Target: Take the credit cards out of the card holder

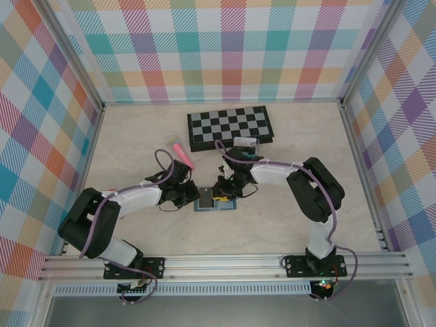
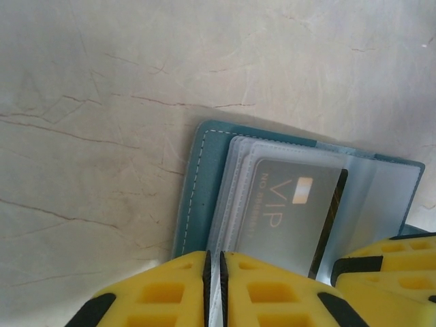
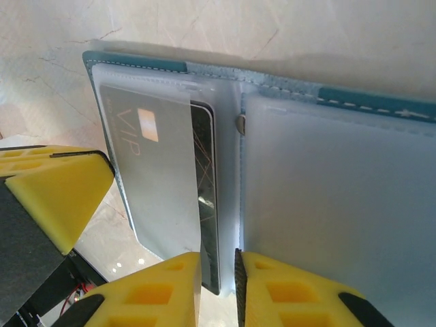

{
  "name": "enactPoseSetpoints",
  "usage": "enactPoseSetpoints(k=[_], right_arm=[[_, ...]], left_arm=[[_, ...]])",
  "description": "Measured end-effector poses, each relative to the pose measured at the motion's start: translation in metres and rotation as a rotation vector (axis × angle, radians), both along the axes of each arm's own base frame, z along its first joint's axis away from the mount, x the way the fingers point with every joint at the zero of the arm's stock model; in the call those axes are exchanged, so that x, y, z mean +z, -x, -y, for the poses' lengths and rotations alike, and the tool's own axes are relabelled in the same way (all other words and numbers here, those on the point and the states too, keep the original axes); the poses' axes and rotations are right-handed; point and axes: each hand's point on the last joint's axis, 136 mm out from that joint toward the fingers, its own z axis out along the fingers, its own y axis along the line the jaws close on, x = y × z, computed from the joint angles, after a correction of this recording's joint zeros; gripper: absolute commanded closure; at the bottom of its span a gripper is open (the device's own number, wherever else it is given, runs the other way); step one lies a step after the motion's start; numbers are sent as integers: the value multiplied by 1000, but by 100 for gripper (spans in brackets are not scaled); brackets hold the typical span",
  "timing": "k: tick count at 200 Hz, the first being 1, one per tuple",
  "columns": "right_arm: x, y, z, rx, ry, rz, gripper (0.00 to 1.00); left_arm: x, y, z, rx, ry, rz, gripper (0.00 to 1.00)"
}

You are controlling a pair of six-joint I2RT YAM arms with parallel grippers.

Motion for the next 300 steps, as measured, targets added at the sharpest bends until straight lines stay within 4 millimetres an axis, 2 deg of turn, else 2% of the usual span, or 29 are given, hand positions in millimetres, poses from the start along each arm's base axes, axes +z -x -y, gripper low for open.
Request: enactPoseSetpoints(k=[86, 121, 193, 260, 300], right_arm=[[-4, -1, -6, 11, -29, -8, 81], [-5, 0, -9, 18, -44, -16, 84], [-6, 0, -10, 21, -50, -17, 83], [-7, 1, -10, 28, -53, -17, 100], [-8, 0, -8, 39, -45, 0, 100]], left_arm=[[-7, 2, -5, 8, -29, -15, 90], [-9, 2, -5, 8, -34, -19, 92], [-9, 2, -5, 8, -34, -19, 92], [-8, 2, -7, 7, -53, -25, 92], [0, 6, -13, 1, -94, -25, 91]])
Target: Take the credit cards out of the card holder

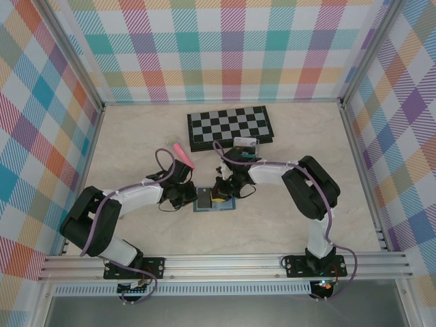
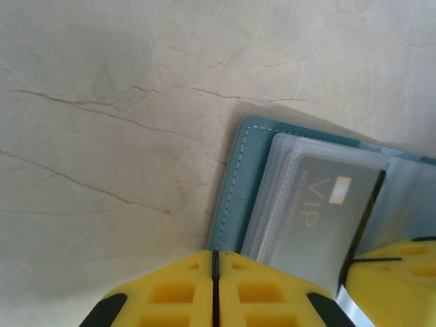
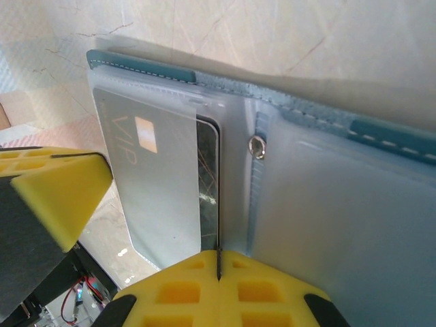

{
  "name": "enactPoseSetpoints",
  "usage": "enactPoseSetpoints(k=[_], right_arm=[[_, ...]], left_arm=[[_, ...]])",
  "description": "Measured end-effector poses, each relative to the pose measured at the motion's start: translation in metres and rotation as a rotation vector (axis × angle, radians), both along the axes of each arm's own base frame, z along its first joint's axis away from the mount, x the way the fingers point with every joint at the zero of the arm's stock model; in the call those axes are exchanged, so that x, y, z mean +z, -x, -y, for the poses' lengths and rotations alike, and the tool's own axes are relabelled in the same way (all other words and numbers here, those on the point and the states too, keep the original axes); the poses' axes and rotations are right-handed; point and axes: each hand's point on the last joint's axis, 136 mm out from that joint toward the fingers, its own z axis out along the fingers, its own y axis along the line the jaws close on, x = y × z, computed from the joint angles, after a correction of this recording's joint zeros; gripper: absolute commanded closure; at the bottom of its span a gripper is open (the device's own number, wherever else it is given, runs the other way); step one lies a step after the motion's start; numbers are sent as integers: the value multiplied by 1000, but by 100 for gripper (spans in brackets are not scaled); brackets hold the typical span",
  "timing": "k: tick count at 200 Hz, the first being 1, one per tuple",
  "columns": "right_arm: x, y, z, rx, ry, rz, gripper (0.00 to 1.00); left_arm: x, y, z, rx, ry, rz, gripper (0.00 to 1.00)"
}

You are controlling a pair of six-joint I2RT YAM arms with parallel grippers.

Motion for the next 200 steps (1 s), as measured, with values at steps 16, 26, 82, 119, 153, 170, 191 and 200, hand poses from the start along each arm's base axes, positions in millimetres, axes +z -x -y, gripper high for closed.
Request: enactPoseSetpoints(k=[16, 26, 82, 119, 153, 170, 191, 200], right_arm=[[0, 0, 3, -2, 9, 9, 100], [1, 1, 4, -3, 14, 13, 100], [1, 1, 4, -5, 12, 12, 89], [1, 2, 2, -2, -8, 12, 82], [2, 1, 1, 0, -17, 13, 82], [2, 2, 0, 1, -18, 12, 83], [2, 2, 0, 4, -23, 7, 86], [1, 2, 0, 4, -23, 4, 87]], left_arm=[[7, -1, 0, -3, 6, 17, 91], [11, -2, 2, -7, 17, 30, 91], [14, -8, 17, -34, 88, 47, 91], [-2, -4, 17, -38, 73, -1, 91], [-2, -7, 20, -40, 81, 10, 92], [-2, -7, 20, -40, 81, 9, 92], [-2, -7, 19, -39, 80, 10, 92], [-2, -7, 19, -39, 79, 10, 92]])
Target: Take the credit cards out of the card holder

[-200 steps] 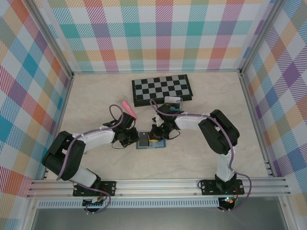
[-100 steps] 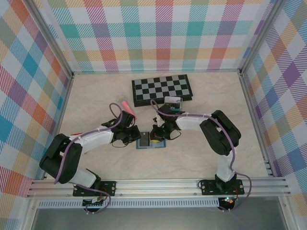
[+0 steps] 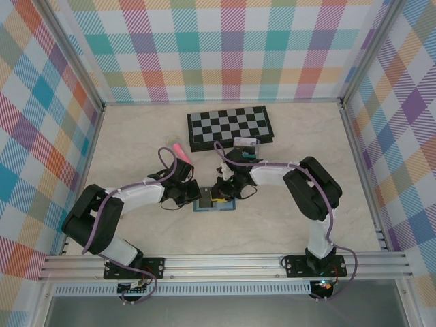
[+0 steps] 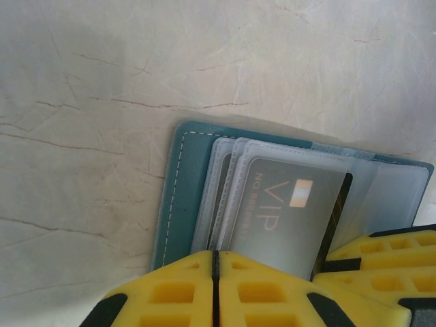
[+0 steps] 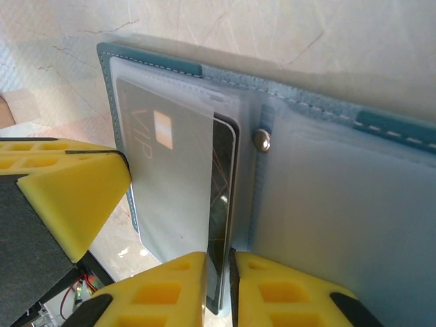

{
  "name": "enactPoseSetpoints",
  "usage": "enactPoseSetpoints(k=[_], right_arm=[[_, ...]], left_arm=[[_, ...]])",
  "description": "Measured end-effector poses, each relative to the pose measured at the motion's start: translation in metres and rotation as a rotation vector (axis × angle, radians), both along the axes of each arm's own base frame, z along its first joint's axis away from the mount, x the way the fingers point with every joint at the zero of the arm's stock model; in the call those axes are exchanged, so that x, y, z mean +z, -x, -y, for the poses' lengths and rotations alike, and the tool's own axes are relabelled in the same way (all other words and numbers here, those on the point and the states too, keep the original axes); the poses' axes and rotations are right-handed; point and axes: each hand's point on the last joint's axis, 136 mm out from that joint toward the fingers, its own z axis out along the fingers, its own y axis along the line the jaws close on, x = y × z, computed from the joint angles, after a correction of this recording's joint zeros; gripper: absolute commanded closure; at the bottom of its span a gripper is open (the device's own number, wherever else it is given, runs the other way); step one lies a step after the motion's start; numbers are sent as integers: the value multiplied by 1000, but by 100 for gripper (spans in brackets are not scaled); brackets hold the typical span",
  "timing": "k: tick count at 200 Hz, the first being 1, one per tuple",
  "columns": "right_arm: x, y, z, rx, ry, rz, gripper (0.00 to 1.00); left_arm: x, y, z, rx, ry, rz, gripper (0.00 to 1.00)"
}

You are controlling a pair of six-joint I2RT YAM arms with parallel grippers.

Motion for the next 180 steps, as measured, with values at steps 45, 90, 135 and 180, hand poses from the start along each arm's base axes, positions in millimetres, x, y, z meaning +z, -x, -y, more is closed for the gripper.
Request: enactPoseSetpoints(k=[45, 90, 135, 180], right_arm=[[0, 1, -1, 6, -16, -16, 95], [0, 2, 0, 5, -21, -18, 100], [6, 4, 9, -5, -27, 0, 100], [10, 3, 16, -3, 0, 25, 100]], left_arm=[[0, -1, -1, 4, -6, 4, 92], [0, -1, -3, 11, -11, 9, 89], [1, 5, -8, 12, -29, 10, 83], [10, 4, -7, 8, -14, 30, 85]])
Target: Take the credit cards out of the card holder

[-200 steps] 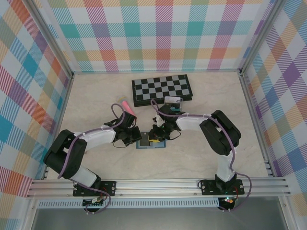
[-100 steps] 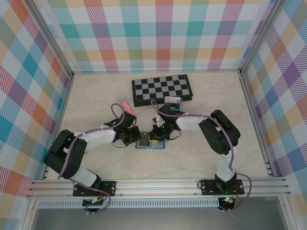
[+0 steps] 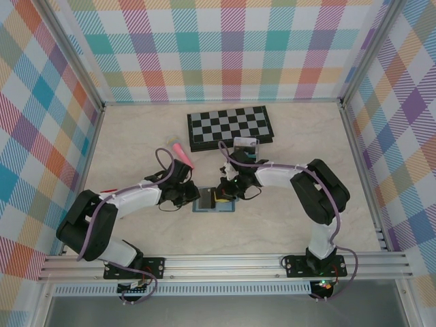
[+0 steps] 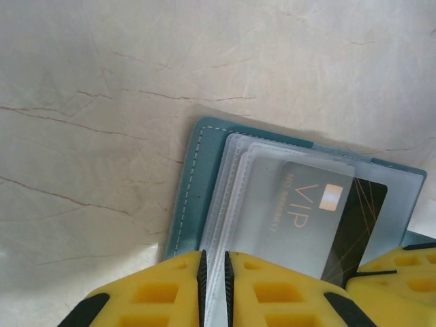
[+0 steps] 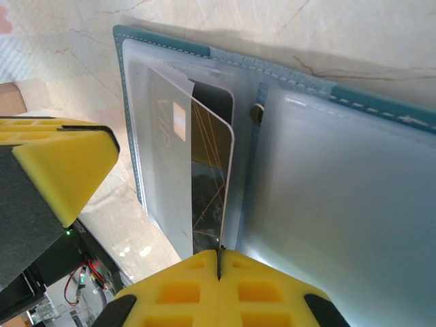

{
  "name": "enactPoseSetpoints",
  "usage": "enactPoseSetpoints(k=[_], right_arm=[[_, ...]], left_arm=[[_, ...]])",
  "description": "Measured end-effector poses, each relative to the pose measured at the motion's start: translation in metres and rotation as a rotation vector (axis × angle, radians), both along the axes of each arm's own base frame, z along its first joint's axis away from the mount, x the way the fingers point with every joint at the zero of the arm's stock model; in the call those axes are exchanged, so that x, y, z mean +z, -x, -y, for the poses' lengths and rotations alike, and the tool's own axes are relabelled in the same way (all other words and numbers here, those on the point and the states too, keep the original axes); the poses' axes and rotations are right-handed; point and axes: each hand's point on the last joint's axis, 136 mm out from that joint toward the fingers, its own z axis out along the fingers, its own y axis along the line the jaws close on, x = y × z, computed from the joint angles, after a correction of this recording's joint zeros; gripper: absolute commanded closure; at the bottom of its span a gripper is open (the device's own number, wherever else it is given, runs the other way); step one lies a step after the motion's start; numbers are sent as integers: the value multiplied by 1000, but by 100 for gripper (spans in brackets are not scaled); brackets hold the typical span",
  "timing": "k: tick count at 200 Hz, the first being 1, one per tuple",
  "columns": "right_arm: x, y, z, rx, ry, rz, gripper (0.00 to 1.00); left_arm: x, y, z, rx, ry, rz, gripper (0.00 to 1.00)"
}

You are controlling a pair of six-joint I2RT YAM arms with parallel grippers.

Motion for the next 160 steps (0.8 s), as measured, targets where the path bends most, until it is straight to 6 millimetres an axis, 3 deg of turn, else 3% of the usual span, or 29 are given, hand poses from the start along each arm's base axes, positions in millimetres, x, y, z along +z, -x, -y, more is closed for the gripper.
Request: enactPoseSetpoints(k=[14, 43, 62, 160], right_arm=[[-3, 1, 3, -4, 19, -3, 100], [-5, 0, 8, -14, 40, -7, 81], [-7, -1, 9, -20, 49, -10, 74], [-8, -11, 0, -26, 31, -19, 73]], left_arm=[[0, 1, 1, -3, 6, -3, 86], [2, 2, 4, -16, 23, -5, 88], [4, 3, 8, -30, 45, -11, 89], [-8, 3, 14, -58, 42, -43, 92]])
